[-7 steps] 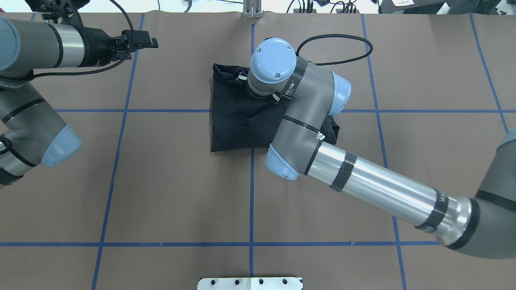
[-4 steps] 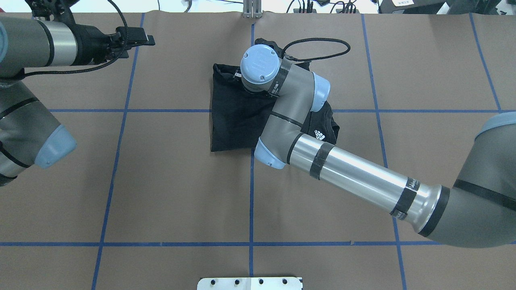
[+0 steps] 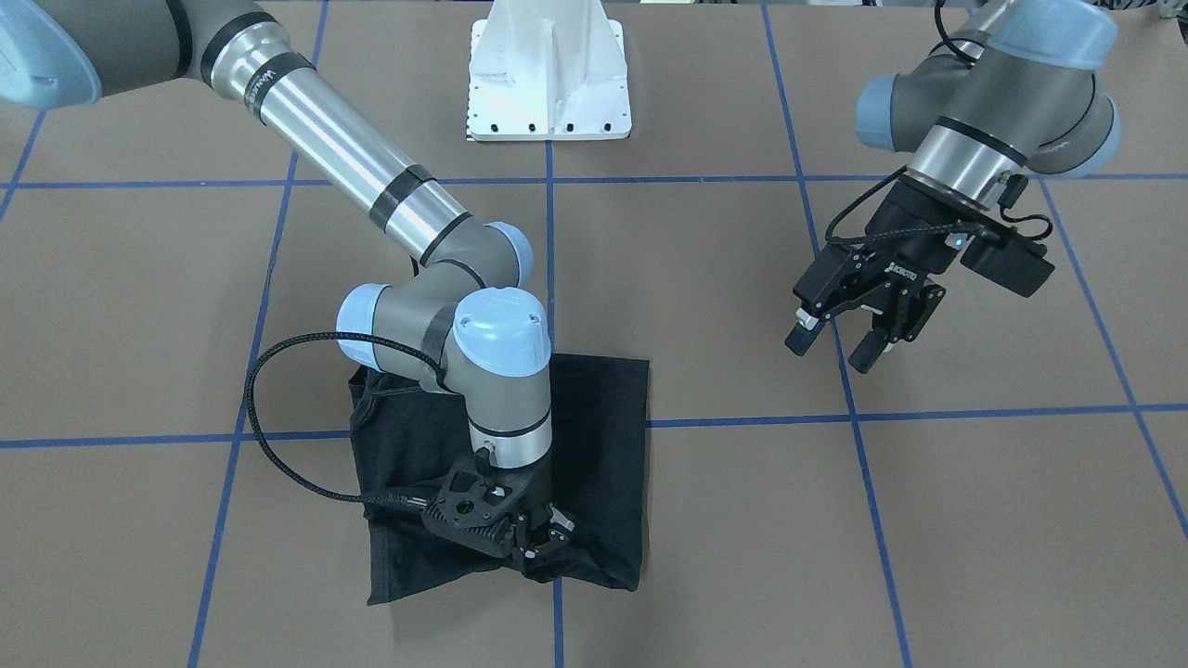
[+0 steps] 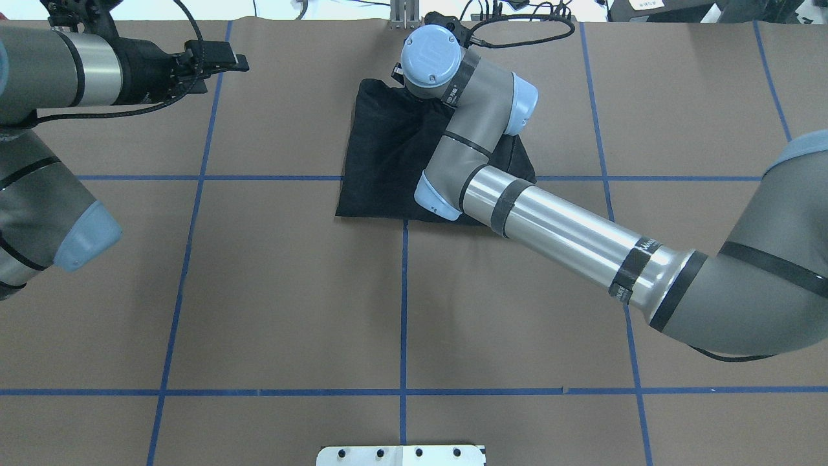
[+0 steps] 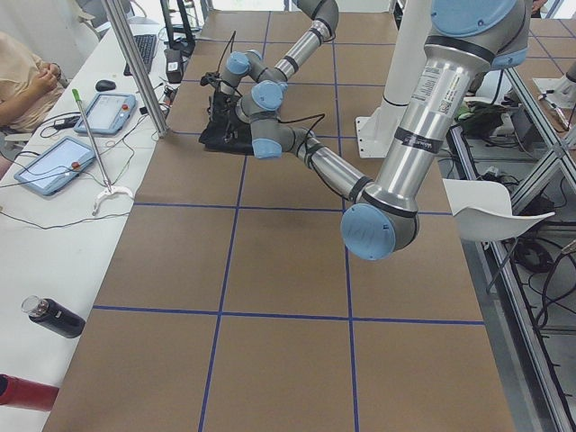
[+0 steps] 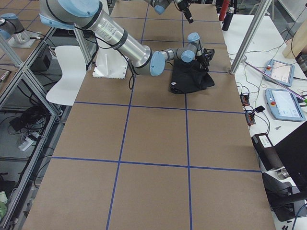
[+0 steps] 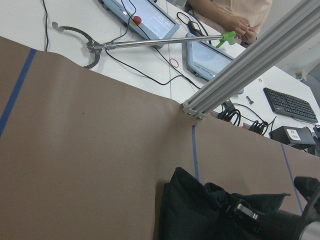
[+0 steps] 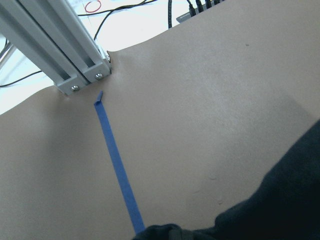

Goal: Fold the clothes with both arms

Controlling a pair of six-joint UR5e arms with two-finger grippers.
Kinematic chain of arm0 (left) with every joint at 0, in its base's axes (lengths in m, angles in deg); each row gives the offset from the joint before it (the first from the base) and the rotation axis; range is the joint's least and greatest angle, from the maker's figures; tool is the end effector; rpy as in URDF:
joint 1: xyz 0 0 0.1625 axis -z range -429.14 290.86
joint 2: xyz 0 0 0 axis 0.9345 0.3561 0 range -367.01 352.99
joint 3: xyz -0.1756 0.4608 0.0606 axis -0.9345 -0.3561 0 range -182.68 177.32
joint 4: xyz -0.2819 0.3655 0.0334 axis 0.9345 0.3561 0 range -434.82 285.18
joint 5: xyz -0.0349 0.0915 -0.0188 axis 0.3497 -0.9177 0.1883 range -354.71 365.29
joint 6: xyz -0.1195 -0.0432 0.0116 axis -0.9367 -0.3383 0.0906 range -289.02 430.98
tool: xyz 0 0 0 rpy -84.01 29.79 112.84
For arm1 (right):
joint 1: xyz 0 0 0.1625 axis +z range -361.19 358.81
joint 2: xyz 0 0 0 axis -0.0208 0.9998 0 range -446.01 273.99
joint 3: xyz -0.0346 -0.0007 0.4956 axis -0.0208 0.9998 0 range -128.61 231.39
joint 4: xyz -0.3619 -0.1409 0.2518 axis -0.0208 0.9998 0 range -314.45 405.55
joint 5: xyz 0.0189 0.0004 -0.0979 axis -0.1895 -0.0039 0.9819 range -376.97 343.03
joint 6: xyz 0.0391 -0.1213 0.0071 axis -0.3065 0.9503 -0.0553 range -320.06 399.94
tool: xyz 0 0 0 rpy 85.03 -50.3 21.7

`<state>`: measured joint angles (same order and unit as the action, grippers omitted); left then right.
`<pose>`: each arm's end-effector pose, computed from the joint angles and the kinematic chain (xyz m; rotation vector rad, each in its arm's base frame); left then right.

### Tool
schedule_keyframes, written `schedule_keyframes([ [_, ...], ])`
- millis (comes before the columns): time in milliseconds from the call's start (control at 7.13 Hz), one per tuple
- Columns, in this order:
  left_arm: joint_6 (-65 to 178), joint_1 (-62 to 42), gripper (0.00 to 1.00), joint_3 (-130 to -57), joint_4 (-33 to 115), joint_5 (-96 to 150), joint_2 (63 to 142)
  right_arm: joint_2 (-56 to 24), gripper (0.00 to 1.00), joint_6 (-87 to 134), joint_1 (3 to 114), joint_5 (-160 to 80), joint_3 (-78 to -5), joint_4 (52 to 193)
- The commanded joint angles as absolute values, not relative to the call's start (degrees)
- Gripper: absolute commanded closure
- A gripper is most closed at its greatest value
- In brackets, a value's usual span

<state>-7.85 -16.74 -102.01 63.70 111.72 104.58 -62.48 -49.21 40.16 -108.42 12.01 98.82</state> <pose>0.3510 -0.6152 0.3213 0.5250 1.3040 -0.3998 -0.6976 -0.7873 0.2381 0.3143 -0.8812 0.6443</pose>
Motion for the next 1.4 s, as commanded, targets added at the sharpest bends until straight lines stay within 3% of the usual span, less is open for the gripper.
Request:
schedule_keyframes([
  [0, -7.77, -16.76, 0.00, -101.74, 63.70, 111.64, 104.61, -59.07, 1.00, -47.61, 43.62, -115.54, 5.91, 99.24],
  [561, -7.86, -16.76, 0.00, -102.09, 63.70, 111.64, 104.52, -40.80, 1.00, -44.26, 41.02, -120.24, -24.05, 112.96],
  [842, -7.95, -16.76, 0.00, -102.35, 63.70, 111.47, 104.52, -37.84, 1.00, -43.56, 39.76, -119.81, -23.95, 112.52],
  [1262, -10.14, -16.76, 0.00, -104.19, 62.91, 111.38, 104.52, -44.34, 1.00, -40.57, 42.65, -117.87, -8.17, 106.76],
])
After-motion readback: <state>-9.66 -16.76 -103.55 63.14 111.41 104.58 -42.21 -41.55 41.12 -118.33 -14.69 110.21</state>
